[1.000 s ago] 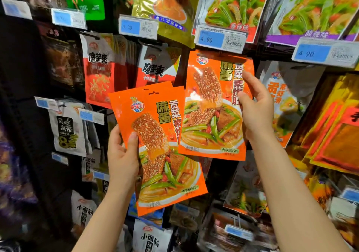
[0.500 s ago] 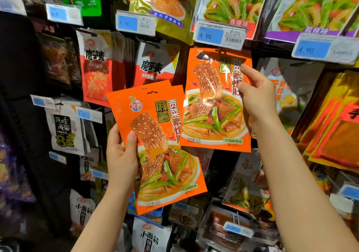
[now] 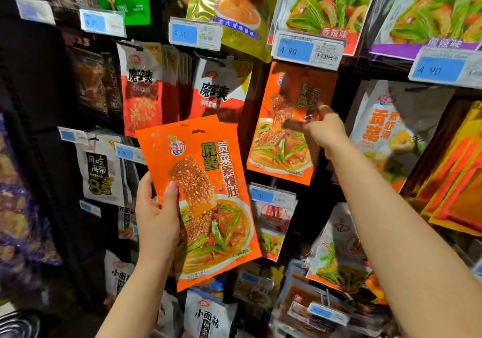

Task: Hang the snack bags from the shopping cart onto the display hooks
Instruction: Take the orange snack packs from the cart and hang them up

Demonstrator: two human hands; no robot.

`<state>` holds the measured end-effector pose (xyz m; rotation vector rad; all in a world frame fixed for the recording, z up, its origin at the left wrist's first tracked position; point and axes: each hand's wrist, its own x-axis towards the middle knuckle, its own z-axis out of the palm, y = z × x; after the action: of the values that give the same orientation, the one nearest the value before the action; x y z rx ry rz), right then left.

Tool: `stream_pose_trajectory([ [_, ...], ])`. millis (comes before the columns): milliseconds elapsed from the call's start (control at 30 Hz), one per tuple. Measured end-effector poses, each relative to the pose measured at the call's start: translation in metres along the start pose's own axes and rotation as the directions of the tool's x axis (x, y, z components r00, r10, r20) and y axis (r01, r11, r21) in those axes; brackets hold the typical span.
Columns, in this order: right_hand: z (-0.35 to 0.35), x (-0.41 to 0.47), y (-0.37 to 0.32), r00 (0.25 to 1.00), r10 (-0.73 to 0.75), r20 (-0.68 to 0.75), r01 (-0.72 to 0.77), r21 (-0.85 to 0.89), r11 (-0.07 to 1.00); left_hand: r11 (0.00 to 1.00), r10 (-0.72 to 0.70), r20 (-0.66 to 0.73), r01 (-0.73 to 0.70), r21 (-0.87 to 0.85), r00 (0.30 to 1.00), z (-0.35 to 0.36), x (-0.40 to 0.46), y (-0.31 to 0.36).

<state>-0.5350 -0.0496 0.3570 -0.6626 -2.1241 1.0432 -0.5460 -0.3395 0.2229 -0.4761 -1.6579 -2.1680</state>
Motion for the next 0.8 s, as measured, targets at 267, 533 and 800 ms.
stream_pose_trajectory([
  [267, 0.004, -0.042, 0.014, 0.983, -0.185, -0.017, 0.184, -0.066, 0.981, 0.999, 0.000, -0.001, 0.000, -0.053, 1.000, 0.014, -0.004, 0.007],
  [533, 0.024, -0.138, 0.029, 0.916, -0.205, 0.345, 0.084, 0.335, 0.939, 0.993, -0.076, 0.069, 0.082, -0.085, 0.995, 0.047, -0.015, 0.004],
  [800, 0.006, -0.114, 0.027, 0.957, -0.258, 0.135, 0.178, 0.429, 0.886, 0.999, 0.029, -0.001, -0.029, 0.027, 1.000, 0.028, -0.002, 0.010],
])
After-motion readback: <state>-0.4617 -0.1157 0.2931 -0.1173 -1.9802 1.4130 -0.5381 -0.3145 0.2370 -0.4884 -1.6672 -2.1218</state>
